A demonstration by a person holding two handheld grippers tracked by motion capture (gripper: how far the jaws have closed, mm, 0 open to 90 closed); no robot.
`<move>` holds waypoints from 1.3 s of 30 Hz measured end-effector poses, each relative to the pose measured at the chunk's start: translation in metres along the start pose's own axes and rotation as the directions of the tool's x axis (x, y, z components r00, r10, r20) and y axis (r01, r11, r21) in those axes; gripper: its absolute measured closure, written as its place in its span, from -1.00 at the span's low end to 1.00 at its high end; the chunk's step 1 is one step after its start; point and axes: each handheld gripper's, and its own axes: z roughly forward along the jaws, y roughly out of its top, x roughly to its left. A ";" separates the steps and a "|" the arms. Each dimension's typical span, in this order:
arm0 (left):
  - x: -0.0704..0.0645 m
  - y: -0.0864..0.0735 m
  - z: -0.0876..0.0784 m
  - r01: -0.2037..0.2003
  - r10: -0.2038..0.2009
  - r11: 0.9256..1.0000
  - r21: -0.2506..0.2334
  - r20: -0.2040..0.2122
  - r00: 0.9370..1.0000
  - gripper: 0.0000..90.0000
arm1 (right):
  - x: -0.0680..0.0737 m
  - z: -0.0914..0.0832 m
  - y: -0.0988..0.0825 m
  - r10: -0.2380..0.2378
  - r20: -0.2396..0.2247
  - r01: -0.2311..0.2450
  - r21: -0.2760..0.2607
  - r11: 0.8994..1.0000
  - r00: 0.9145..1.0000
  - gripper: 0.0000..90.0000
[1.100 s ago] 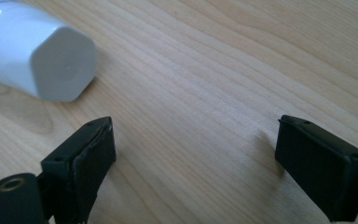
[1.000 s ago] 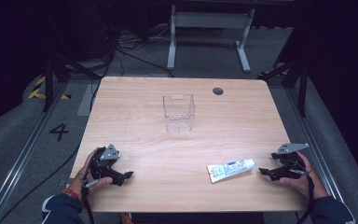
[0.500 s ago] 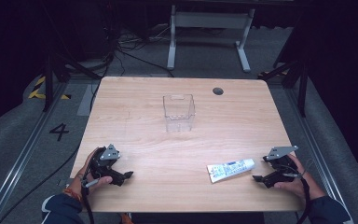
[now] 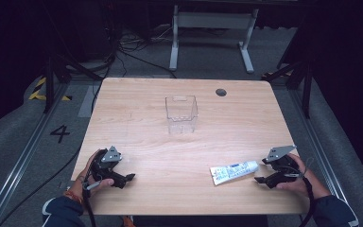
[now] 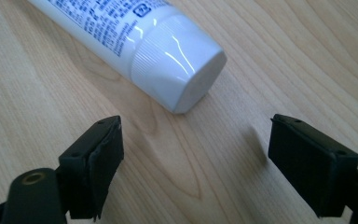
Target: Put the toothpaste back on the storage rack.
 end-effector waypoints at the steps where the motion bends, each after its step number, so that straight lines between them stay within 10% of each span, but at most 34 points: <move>1: 0.000 0.000 0.000 -0.001 0.001 1.000 0.001 -0.001 1.000 -1.00 | 0.001 0.000 0.002 -0.007 -0.003 0.007 0.004 1.000 1.000 -0.57; 18: 0.000 0.000 0.000 -0.002 0.002 1.000 0.001 0.001 1.000 -1.00 | 0.020 0.008 0.053 -0.196 -0.045 0.198 0.062 0.978 0.980 -0.50; 27: 0.000 0.000 0.000 -0.002 0.002 1.000 0.001 0.001 1.000 -1.00 | 0.034 0.030 0.076 -0.287 -0.116 0.300 0.114 0.947 0.951 -0.49; 39: 0.000 0.000 0.000 -0.002 0.002 1.000 0.001 0.001 1.000 -1.00 | 0.044 0.049 0.098 -0.308 -0.184 0.339 0.172 0.925 0.933 -0.54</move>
